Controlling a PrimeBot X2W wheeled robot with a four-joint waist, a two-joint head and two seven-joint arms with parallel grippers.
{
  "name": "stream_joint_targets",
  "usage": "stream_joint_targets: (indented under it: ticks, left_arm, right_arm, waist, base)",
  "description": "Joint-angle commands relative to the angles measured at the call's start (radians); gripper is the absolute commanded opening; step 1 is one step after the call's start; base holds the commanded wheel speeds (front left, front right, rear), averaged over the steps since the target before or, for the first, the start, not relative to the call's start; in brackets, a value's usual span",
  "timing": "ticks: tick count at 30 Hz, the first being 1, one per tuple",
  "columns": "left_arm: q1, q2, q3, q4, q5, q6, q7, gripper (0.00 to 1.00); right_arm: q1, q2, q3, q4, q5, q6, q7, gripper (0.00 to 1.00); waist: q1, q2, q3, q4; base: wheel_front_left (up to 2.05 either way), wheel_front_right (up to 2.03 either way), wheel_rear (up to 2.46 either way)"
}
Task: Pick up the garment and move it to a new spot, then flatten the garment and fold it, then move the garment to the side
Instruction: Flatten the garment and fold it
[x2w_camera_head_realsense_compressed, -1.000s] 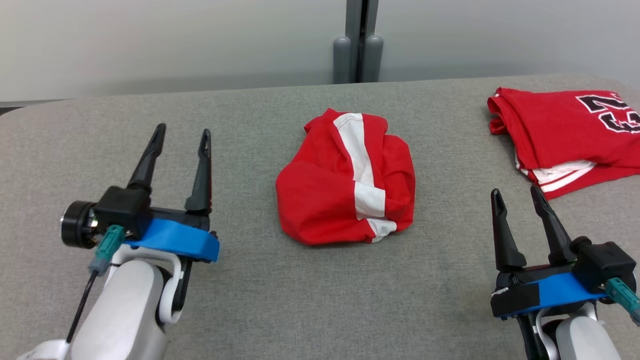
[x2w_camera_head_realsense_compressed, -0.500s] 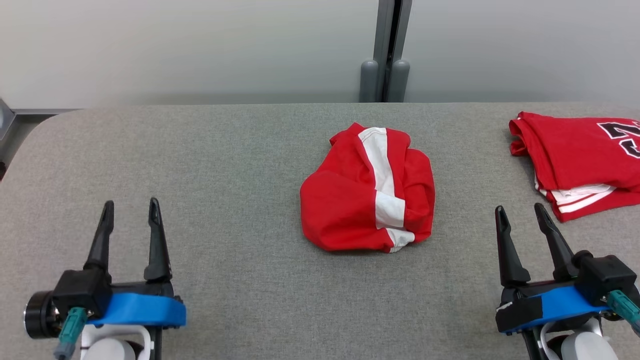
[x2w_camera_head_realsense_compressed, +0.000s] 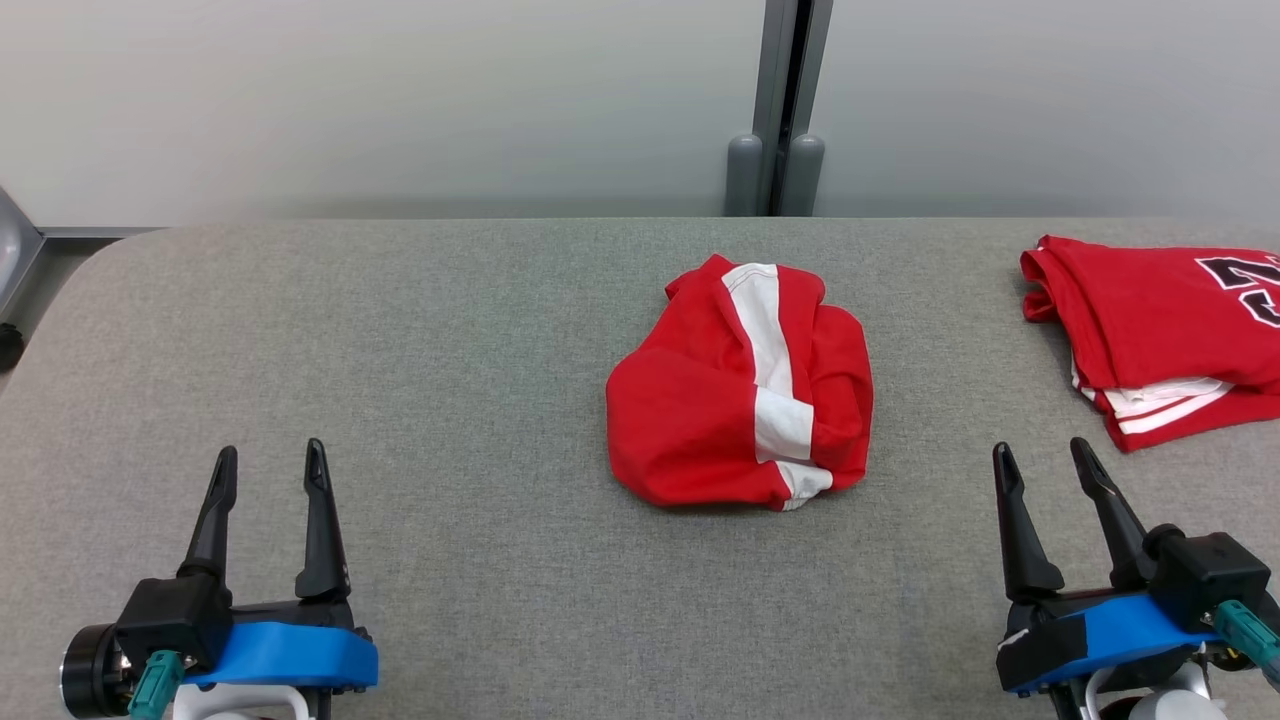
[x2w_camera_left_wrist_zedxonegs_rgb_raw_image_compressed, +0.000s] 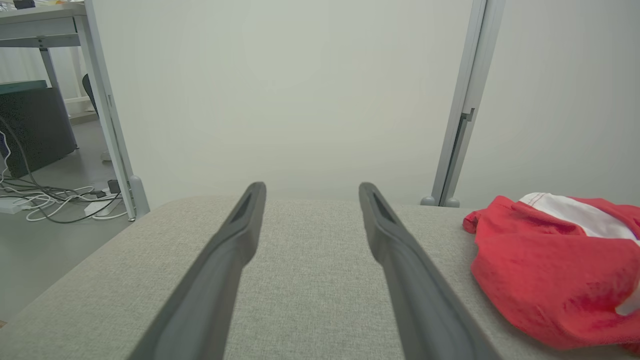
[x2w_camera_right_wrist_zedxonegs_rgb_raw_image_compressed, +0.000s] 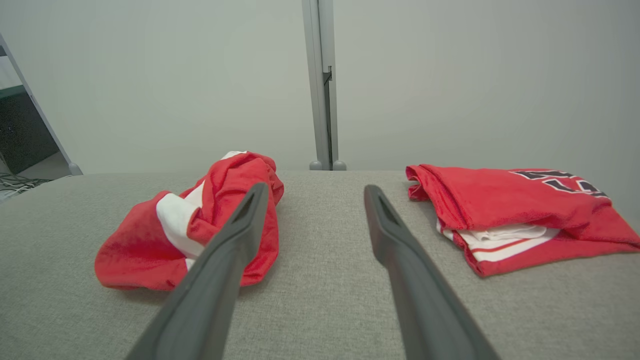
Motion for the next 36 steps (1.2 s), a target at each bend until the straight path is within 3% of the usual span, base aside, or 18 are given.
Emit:
stream_joint_targets:
  ticks: [1,19,29,36]
  left_arm:
    - [0.009,-0.003,0.012,0.0,0.01,-0.008,-0.003,1.0]
    - [0.002,-0.037,0.054,0.008,0.055,-0.043,-0.003,1.0]
    - [-0.031,-0.055,0.06,0.023,0.073,-0.068,-0.003,1.0]
    - [-0.053,-0.071,0.05,0.037,0.082,-0.084,-0.003,1.0]
  right_arm:
    - [0.005,-0.001,0.001,-0.006,-0.001,0.0,0.003,1.0]
    - [-0.03,-0.001,0.012,0.012,-0.005,0.0,0.007,1.0]
    - [-0.256,-0.037,0.114,0.076,-0.042,0.0,0.047,1.0]
    - [-0.438,-0.05,0.182,0.237,-0.042,0.0,0.109,1.0]
  waist:
    - [0.0,-0.0001,0.001,-0.001]
    - [0.0,-0.0001,-0.001,-0.003]
    - [0.0,-0.0001,0.012,0.018]
    - [0.0,-0.0001,0.036,0.068]
  base:
    - [0.0,0.0,0.0]
    - [0.0,0.0,0.0]
    - [0.0,0.0,0.0]
    - [0.0,0.0,0.0]
